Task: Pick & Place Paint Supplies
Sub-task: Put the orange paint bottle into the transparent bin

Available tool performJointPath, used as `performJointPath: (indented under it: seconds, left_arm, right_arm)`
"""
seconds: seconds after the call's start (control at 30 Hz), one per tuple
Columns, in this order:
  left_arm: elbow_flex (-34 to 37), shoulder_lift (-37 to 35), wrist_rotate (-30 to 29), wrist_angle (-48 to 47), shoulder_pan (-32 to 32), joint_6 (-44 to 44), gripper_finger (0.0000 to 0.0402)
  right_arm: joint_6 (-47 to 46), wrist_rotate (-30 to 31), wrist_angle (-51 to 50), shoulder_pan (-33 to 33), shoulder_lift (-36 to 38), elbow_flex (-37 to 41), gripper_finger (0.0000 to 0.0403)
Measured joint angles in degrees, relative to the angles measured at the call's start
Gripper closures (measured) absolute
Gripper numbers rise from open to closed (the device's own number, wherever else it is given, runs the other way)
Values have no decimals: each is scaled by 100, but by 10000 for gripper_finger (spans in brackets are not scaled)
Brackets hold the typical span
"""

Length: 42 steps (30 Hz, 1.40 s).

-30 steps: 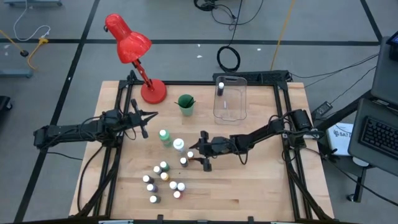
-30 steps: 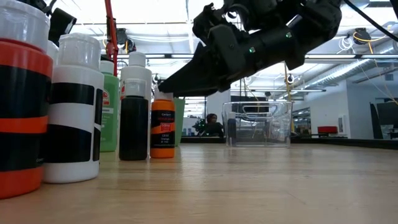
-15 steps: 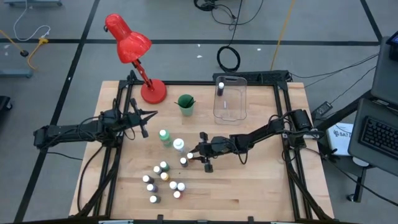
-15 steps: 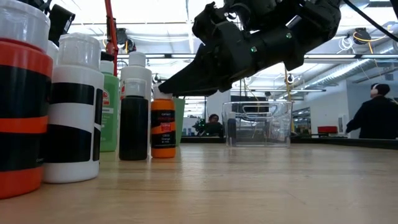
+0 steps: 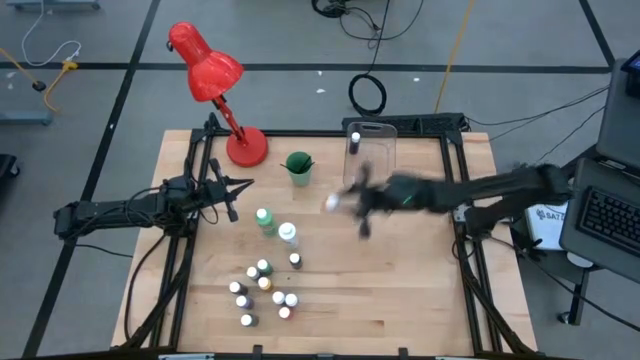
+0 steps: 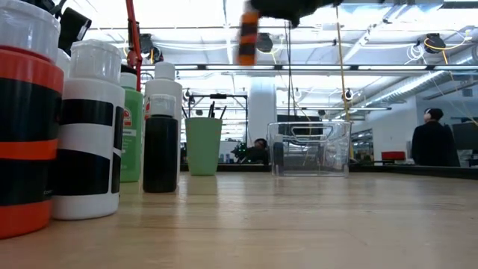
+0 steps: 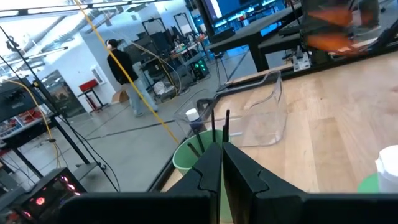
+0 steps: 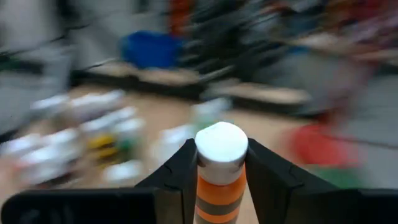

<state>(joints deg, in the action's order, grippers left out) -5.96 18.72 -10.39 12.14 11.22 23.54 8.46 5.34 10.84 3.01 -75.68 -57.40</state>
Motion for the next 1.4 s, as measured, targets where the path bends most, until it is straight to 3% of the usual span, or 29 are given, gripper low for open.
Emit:
performJointPath:
  seconds: [0.13, 0.23, 0.37, 0.53, 0.63, 0.73, 1.0, 1.2, 1.4]
  left_arm:
    - [0, 2, 0, -12, 0, -19, 382]
    - [0, 2, 0, -40, 0, -119, 382]
    - [0, 2, 0, -42, 0, -285, 382]
    - [0, 0, -2, -140, 0, -438, 382]
    - [0, 1, -2, -298, -2, -458, 382]
    - [0, 2, -3, -401, 0, -458, 382]
    - [0, 0, -6, -536, 0, -477, 382]
    - [0, 1, -4, -654, -1, -821, 382]
    - [0, 2, -4, -630, 0, -859, 382]
  right_arm:
    - [675, 654, -947, -1111, 1390, -5, 304]
    - [803, 579, -1471, -2277, 1910, -8, 304]
    - [709, -756, -1239, -3692, 1830, 241, 304]
    - [307, -2431, 67, -4778, 992, 972, 304]
    - [33, -2926, 1226, -5011, 405, 1418, 304]
    - [98, -2972, 1762, -5070, -141, 1635, 304]
    - [292, -2932, 2146, -5068, -1173, 1637, 304]
    - [592, -2180, 2196, -5073, -1465, 1632, 304]
    - [623, -2039, 2282, -5162, -1715, 1627, 304]
